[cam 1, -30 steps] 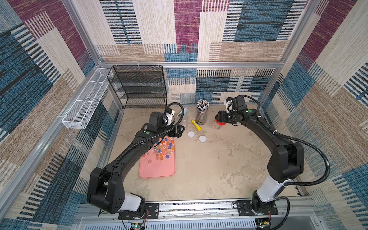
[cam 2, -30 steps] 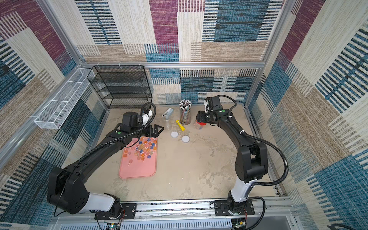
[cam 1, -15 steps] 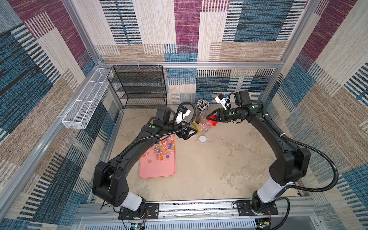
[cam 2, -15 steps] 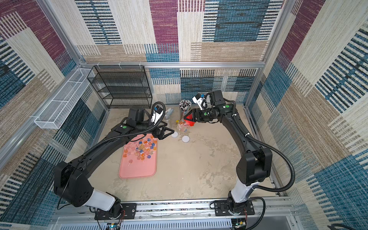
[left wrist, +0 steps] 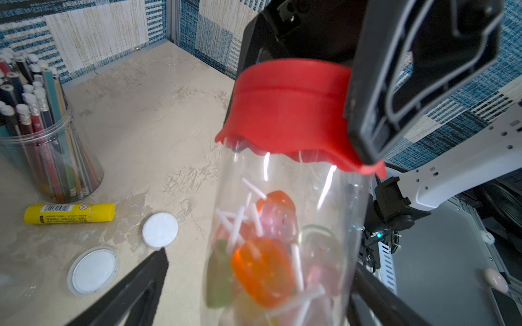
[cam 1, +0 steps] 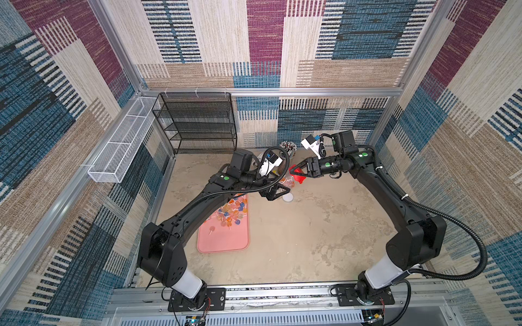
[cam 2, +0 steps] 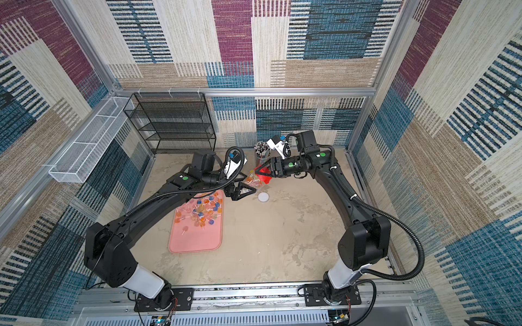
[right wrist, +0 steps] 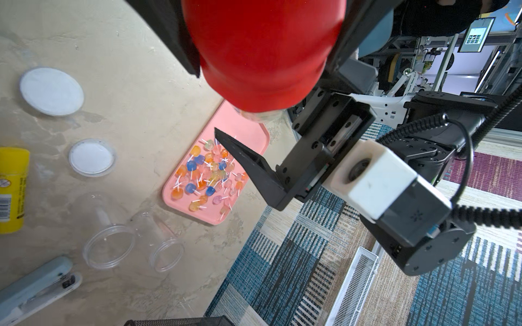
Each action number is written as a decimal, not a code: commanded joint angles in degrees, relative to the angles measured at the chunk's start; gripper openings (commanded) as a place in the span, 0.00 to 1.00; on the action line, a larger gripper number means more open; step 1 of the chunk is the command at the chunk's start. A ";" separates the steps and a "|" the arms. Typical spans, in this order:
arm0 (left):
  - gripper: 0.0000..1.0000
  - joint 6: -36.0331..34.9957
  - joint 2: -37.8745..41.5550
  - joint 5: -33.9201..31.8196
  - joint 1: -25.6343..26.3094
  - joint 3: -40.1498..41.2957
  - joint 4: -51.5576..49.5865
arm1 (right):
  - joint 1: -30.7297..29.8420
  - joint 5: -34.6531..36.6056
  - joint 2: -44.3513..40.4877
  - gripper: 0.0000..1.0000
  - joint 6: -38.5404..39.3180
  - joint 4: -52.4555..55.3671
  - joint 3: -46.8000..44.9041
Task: Pour the candies out of the jar
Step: Pick up the jar from the center of the board.
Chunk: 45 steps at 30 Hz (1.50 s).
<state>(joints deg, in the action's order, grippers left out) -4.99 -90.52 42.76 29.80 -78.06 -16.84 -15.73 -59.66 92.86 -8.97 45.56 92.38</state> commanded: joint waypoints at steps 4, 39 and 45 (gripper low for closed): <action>0.94 -1.77 -1.05 1.01 0.12 -0.73 2.71 | -0.52 -3.11 -0.63 0.46 -1.57 -3.23 -0.43; 0.53 -2.48 -0.37 0.82 0.21 -0.42 3.83 | -1.06 -1.24 0.26 0.53 -2.92 -4.92 -0.37; 0.39 -2.45 -0.33 1.95 0.26 -0.46 3.76 | -1.09 -1.16 0.24 0.63 -4.57 -6.64 -0.36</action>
<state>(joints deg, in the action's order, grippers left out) -6.17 -91.07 43.92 30.11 -78.32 -15.42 -16.67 -59.33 93.17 -11.42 41.01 92.07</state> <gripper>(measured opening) 0.629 0.675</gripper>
